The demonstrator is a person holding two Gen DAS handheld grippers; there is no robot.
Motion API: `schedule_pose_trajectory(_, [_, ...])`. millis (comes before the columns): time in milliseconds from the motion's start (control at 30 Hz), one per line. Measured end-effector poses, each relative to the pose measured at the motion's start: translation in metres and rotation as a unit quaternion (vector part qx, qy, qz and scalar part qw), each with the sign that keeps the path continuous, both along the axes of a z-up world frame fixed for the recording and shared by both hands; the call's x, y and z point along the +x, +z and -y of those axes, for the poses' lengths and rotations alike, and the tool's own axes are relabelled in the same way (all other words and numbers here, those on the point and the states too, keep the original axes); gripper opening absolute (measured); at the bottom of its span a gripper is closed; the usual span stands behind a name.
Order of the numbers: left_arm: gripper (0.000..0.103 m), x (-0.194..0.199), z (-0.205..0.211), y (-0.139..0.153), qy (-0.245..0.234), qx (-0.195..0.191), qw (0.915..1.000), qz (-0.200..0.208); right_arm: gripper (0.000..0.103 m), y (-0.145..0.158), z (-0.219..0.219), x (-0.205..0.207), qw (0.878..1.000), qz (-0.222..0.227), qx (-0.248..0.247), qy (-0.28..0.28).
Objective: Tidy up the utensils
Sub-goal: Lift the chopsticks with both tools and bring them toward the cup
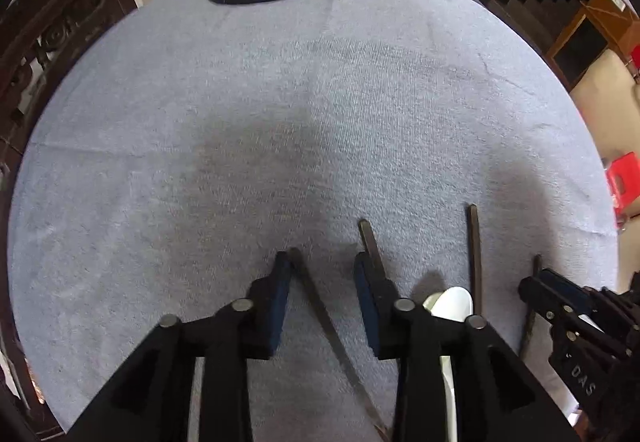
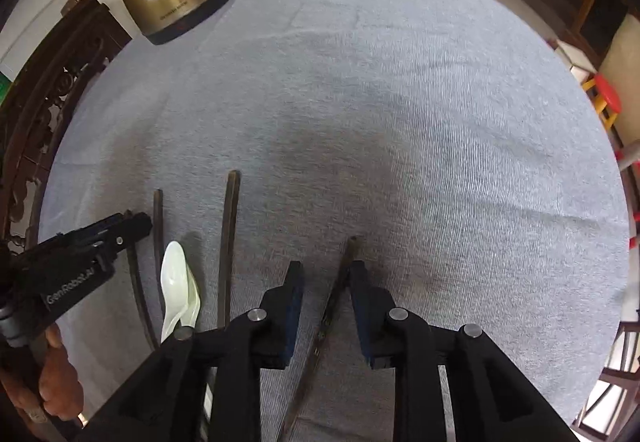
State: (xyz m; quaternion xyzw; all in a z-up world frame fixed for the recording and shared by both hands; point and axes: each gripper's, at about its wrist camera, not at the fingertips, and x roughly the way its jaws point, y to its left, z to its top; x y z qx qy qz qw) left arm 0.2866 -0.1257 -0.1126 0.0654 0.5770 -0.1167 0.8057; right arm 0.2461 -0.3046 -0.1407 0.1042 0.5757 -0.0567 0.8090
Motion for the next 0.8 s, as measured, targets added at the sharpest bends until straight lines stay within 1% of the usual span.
schedule_pose_trajectory(33, [0.011,-0.001,0.002,0.002,-0.002,0.009,0.9999,0.010,0.015,0.000,-0.004,-0.001,1.000,0.009,-0.014,0.009])
schedule_pose_trajectory(67, [0.011,0.000,0.001,0.003,-0.003,0.003,0.9999,0.013,0.010,0.000,-0.008,-0.002,0.999,0.012,-0.033,0.013])
schedule_pose_trajectory(100, [0.010,-0.001,-0.002,0.004,0.000,-0.006,0.9999,0.012,0.009,0.000,-0.010,-0.004,0.999,0.017,-0.041,0.019])
schedule_pose_trajectory(133, [0.010,-0.001,-0.006,0.005,0.004,-0.008,0.9999,0.013,0.007,0.000,-0.009,-0.005,0.999,0.022,-0.038,0.018])
schedule_pose_trajectory(200, [0.010,-0.004,-0.018,0.006,0.014,-0.007,0.9997,0.021,0.006,0.001,-0.004,-0.009,0.999,0.028,-0.024,0.014])
schedule_pose_trajectory(267, [0.010,-0.009,-0.032,0.010,0.024,-0.023,0.9990,0.032,0.006,0.009,0.003,-0.019,0.999,0.052,0.004,0.009])
schedule_pose_trajectory(400, [0.011,-0.033,-0.058,0.041,0.037,-0.049,0.9950,0.078,0.006,0.034,0.011,-0.042,0.994,0.105,0.020,0.002])
schedule_pose_trajectory(467, [0.010,-0.046,-0.074,0.063,0.049,-0.061,0.9907,0.111,0.006,0.049,0.016,-0.057,0.990,0.139,0.033,-0.001])
schedule_pose_trajectory(533, [0.008,-0.056,-0.089,0.077,0.062,-0.071,0.9862,0.136,0.006,0.065,0.020,-0.076,0.984,0.175,0.041,-0.009])
schedule_pose_trajectory(633, [0.005,-0.072,-0.110,0.102,0.084,-0.075,0.9778,0.176,0.006,0.084,0.027,-0.104,0.973,0.221,0.053,-0.024])
schedule_pose_trajectory(733, [0.006,-0.095,-0.127,0.118,0.098,-0.092,0.9686,0.210,0.006,0.104,0.028,-0.134,0.961,0.269,0.049,-0.039])
schedule_pose_trajectory(800, [0.006,-0.110,-0.140,0.131,0.100,-0.098,0.9644,0.224,0.006,0.118,0.025,-0.157,0.951,0.303,0.041,-0.047])
